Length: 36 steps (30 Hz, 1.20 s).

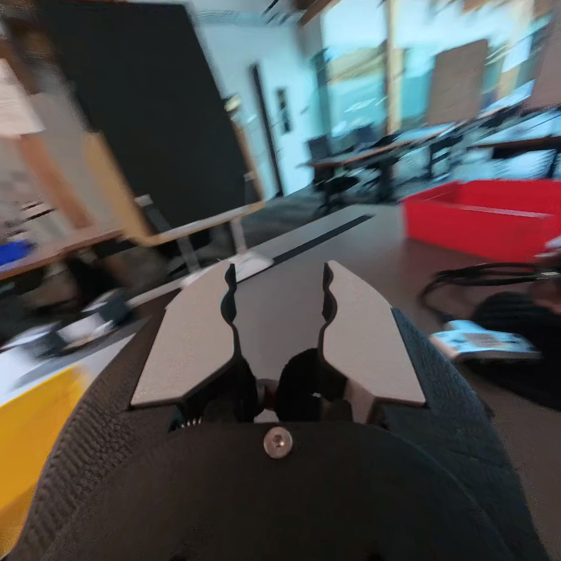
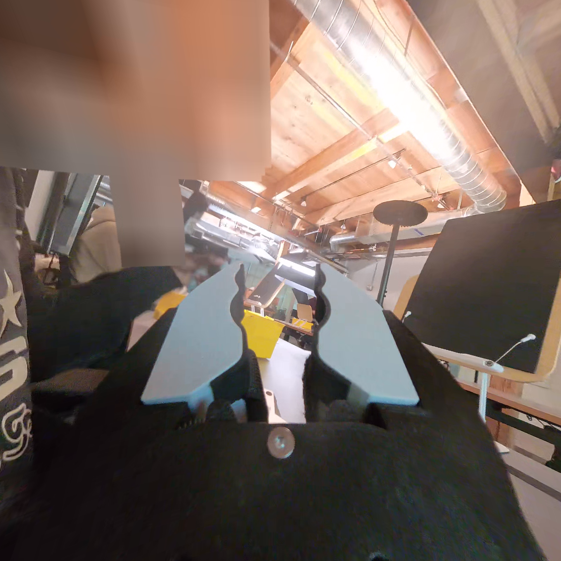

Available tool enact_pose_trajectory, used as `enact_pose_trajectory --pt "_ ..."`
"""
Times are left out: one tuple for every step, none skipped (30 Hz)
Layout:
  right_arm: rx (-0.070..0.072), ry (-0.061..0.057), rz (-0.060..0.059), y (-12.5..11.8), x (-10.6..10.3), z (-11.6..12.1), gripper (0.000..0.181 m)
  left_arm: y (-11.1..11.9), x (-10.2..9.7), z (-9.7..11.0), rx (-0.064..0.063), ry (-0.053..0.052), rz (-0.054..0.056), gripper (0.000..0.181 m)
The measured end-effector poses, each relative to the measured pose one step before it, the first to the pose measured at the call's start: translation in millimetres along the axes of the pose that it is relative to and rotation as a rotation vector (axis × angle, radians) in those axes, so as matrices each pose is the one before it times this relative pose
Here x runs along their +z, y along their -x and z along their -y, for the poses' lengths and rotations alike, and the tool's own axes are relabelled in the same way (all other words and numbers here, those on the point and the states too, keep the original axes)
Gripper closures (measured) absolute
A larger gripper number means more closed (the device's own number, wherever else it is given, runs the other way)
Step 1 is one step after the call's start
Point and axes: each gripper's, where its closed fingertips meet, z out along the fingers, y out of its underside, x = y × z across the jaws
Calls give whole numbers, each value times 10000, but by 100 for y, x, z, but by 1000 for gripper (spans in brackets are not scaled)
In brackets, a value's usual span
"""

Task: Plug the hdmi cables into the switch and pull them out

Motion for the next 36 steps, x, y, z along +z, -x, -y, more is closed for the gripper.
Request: enact_pose_trajectory --pt "-162 207 60 194 132 -339 137 3298 -2081 -2 70 825 1146 127" --pt "-196 251 69 218 162 -434 138 3664 -2054 -726 -103 900 1330 128" --pt "-227 246 71 211 174 -424 138 3978 -1788 -1391 -254 954 1522 130" --pt "-236 185 77 231 161 -328 138 4046 -1285 -1911 -331 964 1586 132" --pt "-218 139 60 172 134 -272 138 3771 -643 -2292 -327 963 1467 133" --pt "-162 130 27 98 107 -248 138 3044 66 -2552 -250 1014 1117 134" --pt "-80 95 17 60 74 -160 138 1863 636 -2537 -85 1087 475 135" --pt "-38 33 7 21 37 -51 138 729 869 -2180 -71 1055 -97 135" --pt "-12 -3 -35 -73 0 -4 138 102 877 -1528 -120 793 -340 135" --pt "33 -21 -52 -104 -26 24 138 -111 863 -840 -66 412 -320 135" --pt "46 -36 -50 -115 -20 49 138 -101 873 -506 -3 240 -197 135" --pt "27 -34 -47 -101 -38 44 138 -42 885 -610 -8 390 -66 135" --pt "11 -13 -48 -95 -20 17 139 -23 860 -723 49 530 16 135" --pt "3 -8 -14 -28 -12 17 139 -120 766 -641 154 497 23 135" --pt "-18 2 1 8 9 0 139 -194 689 -472 194 397 -1 135" --pt "-40 24 -5 19 16 -40 139 -155 643 -381 138 340 14 136" --pt "-52 40 3 28 19 -54 139 -49 611 -385 68 347 61 136" --pt "-42 33 15 44 31 -55 139 2 588 -377 64 311 62 136" --pt "-31 16 20 54 19 -16 139 -12 584 -302 71 254 28 137" --pt "-18 8 3 13 13 -13 139 104 546 -274 51 238 72 139" --pt "-8 -5 -12 -9 -9 9 140 249 341 -137 -36 163 127 143" --pt "-4 -11 -23 -41 -15 13 140 5 82 63 -95 9 -51 145" --pt "6 -1 -23 -58 3 -4 140 -73 -76 10 -4 -22 -95 152" --pt "24 -1 -15 -40 -11 -10 140 -25 -131 -83 121 -28 -40 159" --pt "24 -6 -8 -35 -2 5 140 -29 -173 7 104 -110 -45 164" --pt "19 -3 -18 -50 4 -5 140 -16 -269 110 -50 -176 -77 167" --pt "18 1 -18 -50 1 -10 140 2 -446 287 -147 -270 -76 167" --pt "15 -4 -15 -37 -8 -1 140 59 -645 433 -110 -346 -13 168" --pt "1 -11 -14 -24 -7 8 141 73 -811 620 -51 -447 58 168" --pt "-14 -7 -15 -13 -2 23 141 14 -902 781 -19 -531 58 169" --pt "-11 6 -6 -1 0 -16 141 -9 -949 917 -4 -584 82 170" --pt "0 18 0 -9 17 -35 141 87 -984 1101 21 -680 168 171" --pt "-2 17 -1 -4 10 -26 141 250 -1041 1361 27 -820 279 172" --pt "6 9 -10 -26 0 -25 141 410 -1106 1684 -13 -1002 366 174" --pt "10 -5 -14 -21 -6 8 141 328 -1130 2013 -34 -1203 308 174" --pt "-4 -18 -17 -25 -9 27 141 88 -1119 2286 95 -1387 195 175"
